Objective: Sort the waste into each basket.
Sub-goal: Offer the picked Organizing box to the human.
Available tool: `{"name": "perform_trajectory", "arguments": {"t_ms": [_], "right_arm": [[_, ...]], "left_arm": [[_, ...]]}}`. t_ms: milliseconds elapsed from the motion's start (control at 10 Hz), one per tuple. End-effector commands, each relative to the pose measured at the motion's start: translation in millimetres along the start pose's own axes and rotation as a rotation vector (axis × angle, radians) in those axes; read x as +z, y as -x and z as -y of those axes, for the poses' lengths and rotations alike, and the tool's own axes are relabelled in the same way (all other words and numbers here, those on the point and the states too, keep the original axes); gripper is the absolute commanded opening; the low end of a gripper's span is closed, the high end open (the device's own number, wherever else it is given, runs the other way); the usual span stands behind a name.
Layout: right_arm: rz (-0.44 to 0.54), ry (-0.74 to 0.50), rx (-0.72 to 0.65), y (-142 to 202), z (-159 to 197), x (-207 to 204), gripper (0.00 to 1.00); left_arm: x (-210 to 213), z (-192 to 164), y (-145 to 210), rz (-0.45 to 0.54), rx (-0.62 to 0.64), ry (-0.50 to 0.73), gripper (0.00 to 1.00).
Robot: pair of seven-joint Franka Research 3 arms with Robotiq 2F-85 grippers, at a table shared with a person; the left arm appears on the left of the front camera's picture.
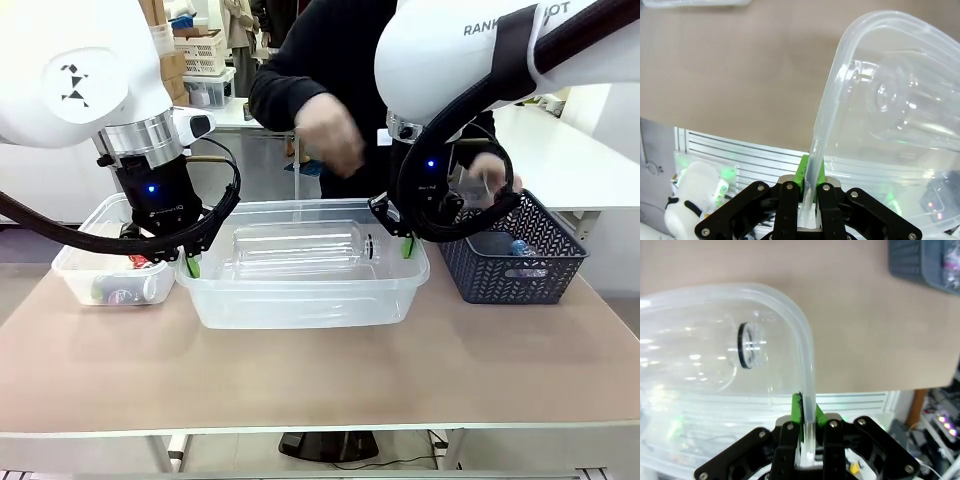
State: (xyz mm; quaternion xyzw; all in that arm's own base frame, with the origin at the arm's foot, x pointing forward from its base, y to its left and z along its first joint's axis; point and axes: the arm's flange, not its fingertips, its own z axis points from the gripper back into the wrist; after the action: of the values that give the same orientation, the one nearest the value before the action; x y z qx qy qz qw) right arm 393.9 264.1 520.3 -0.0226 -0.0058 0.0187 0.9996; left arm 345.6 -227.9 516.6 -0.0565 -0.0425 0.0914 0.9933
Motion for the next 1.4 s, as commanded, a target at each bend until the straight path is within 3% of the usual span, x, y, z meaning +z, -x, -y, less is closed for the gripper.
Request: {"name": "perform_trajectory", "arguments": {"t_ms": [0, 1300], "right_arm": [[-0.004, -0.002, -0.006, 1.8, 0.4, -1.0, 0.05], [-0.004, -0.002, -0.006, 1.8, 0.4, -1.0, 0.05]], "left_arm": [[6.1, -5.1, -2.6, 0.015, 0.008, -0.004, 0.06], [6.1, -5.1, -2.6, 0.015, 0.008, -0.004, 0.06]]}}
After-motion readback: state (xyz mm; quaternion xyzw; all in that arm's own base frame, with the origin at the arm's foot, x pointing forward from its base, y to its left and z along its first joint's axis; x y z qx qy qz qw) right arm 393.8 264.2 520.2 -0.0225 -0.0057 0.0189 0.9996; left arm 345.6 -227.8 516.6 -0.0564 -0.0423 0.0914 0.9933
